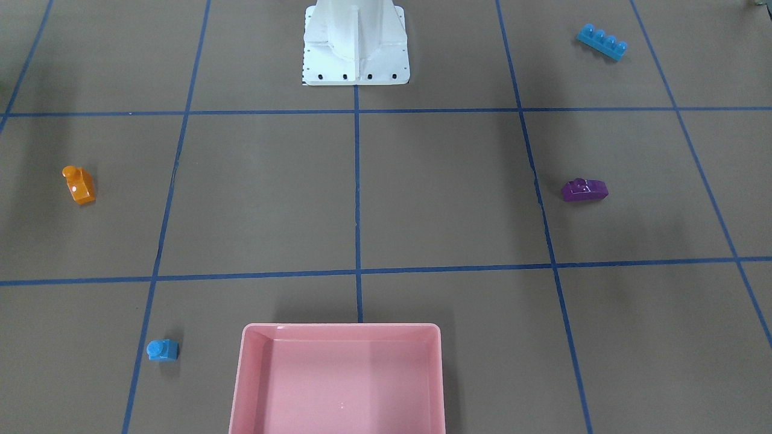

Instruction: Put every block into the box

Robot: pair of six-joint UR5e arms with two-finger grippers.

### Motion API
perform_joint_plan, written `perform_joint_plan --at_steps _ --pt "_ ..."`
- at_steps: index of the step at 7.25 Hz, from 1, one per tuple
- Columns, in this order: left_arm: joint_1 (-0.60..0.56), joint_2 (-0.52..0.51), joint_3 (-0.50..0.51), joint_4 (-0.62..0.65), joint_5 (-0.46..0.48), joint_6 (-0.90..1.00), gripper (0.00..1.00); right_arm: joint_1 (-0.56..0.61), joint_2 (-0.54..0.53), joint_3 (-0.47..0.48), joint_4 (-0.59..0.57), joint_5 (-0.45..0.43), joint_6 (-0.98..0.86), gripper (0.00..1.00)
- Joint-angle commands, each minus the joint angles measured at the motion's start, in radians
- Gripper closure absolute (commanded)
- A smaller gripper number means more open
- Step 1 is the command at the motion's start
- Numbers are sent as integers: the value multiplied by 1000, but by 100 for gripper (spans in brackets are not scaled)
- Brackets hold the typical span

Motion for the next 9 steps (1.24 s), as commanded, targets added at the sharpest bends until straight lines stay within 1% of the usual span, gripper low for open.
perform_joint_plan --at_steps 1,3,4,5,6,8,9 --pt "0 -1 0 -2 2 2 0 0 1 1 0 4 0 0" --pt "0 -3 -2 -2 0 -1 0 0 4 15 0 1 0 0" --pt "0 -6 0 -2 0 -1 0 0 1 56 0 2 0 0" --pt "0 -11 -5 -5 -3 -7 0 0 4 58 0 2 0 0" --pt "0 -11 -35 -27 -2 -13 0 -2 13 59 3 15 6 0" --pt "-2 -49 -35 -72 -9 -12 0 0 58 72 25 123 17 0" --pt "-3 -85 -22 -115 -3 -11 0 0 102 76 26 116 15 0"
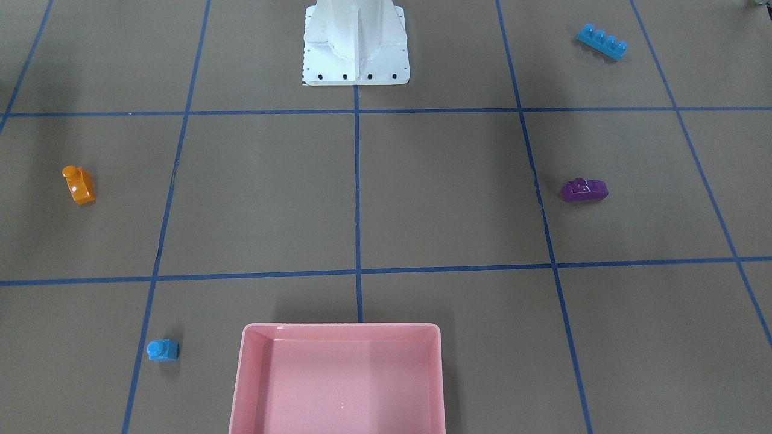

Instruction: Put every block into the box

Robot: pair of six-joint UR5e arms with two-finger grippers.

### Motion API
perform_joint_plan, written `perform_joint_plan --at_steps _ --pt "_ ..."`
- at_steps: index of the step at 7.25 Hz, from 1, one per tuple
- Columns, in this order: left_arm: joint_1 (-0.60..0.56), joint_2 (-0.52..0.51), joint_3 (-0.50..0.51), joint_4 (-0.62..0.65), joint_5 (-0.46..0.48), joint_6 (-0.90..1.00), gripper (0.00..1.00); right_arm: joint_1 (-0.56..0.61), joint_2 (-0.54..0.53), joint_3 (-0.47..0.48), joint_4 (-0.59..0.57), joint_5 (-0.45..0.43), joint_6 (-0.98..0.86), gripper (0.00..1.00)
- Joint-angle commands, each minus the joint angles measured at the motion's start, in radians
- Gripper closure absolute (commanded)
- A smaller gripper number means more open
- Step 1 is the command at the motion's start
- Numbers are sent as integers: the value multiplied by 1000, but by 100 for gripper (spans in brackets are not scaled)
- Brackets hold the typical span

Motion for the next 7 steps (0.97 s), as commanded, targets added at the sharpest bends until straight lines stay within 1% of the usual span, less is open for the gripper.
perform_joint_plan --at_steps 1,2,3,4,5,6,7 --pt "-3 -45 12 -84 2 1 0 1 96 -1 4 19 1 0" --pt "-5 -56 15 -115 2 1 0 1 141 6 38 18 5 0" --pt "-3 -77 37 -118 -4 1 0 -1 158 -9 67 25 140 0" --pt "-3 -81 46 -118 -5 1 0 -2 172 -12 134 22 240 0" --pt "-3 -81 60 -140 -5 1 0 -2 137 -41 224 24 239 0" --pt "-5 -81 70 -156 -7 1 0 -53 120 -44 347 31 262 0" --pt "-3 -84 72 -157 -7 1 0 -80 143 -55 369 25 259 0"
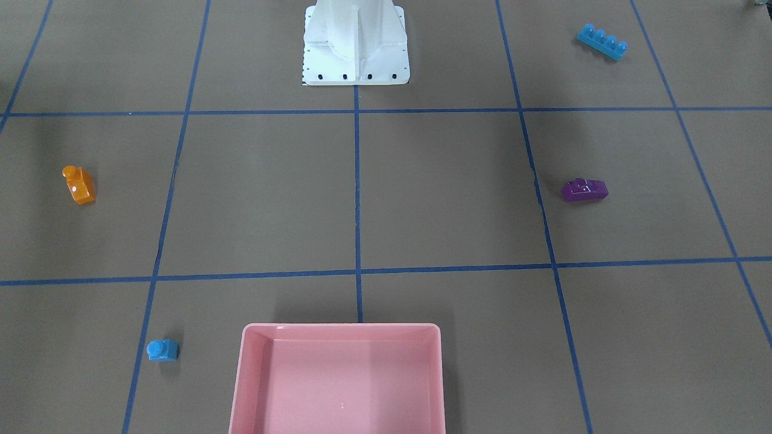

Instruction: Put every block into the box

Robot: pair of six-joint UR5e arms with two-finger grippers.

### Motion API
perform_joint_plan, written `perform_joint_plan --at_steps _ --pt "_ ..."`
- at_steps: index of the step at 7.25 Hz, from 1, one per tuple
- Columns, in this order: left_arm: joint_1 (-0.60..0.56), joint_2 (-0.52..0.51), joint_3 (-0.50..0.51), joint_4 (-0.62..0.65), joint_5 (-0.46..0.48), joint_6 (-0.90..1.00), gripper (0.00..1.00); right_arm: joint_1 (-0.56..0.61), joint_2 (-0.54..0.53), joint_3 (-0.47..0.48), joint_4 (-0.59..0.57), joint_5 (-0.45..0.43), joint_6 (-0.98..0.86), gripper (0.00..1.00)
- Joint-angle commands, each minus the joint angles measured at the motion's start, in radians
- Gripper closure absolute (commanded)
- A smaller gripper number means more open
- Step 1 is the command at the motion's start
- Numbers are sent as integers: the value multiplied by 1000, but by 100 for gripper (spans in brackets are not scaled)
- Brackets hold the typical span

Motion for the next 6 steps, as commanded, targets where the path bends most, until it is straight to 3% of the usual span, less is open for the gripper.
perform_joint_plan --at_steps 1,3,4,5,6 --pt "1 -6 7 -9 -1 0 0 -85 12 -15 124 7 25 0" --pt "1 -7 10 -9 -1 0 0 -226 -57 -23 164 -40 68 0" --pt "1 -10 10 -9 -1 0 0 -313 -94 -26 164 -52 184 0" --pt "1 -11 10 -9 -1 0 0 -415 -99 -32 166 -180 249 0" --pt "1 -11 10 -9 -1 0 0 -476 -122 -51 167 -240 280 0"
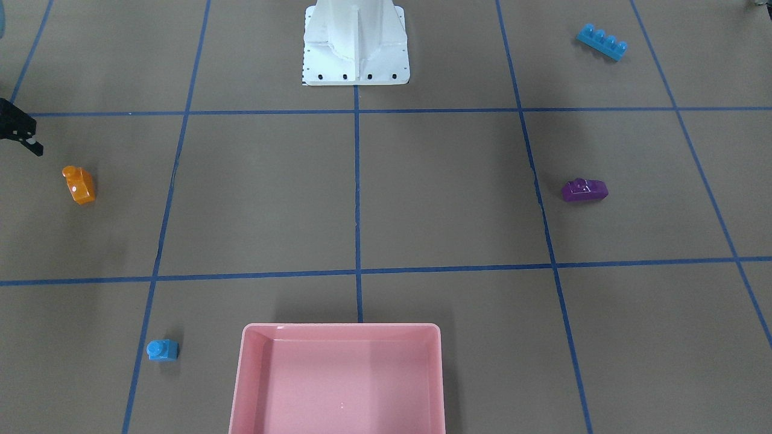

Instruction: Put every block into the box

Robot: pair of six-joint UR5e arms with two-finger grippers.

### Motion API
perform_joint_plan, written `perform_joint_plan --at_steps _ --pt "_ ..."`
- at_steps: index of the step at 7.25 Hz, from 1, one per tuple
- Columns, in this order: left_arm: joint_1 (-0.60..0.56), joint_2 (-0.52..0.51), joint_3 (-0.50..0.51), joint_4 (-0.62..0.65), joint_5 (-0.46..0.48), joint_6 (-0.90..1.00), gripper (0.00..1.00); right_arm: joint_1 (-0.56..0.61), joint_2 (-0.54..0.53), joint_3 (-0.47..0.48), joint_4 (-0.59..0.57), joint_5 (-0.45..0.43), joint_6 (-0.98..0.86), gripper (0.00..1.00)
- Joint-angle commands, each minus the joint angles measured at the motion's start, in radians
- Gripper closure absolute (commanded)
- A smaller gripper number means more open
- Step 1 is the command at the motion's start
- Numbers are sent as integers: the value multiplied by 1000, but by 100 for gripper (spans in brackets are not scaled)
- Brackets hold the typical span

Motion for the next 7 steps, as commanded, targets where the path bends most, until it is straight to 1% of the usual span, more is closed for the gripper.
perform_joint_plan --at_steps 1,5,7 --pt "0 -1 0 0 0 0 0 -125 -37 -37 4 -102 65 1" --pt "0 -1 0 -2 0 0 0 -237 -18 -84 4 -103 52 0" --pt "0 -1 0 -2 0 2 0 -246 44 -142 4 -105 25 1"
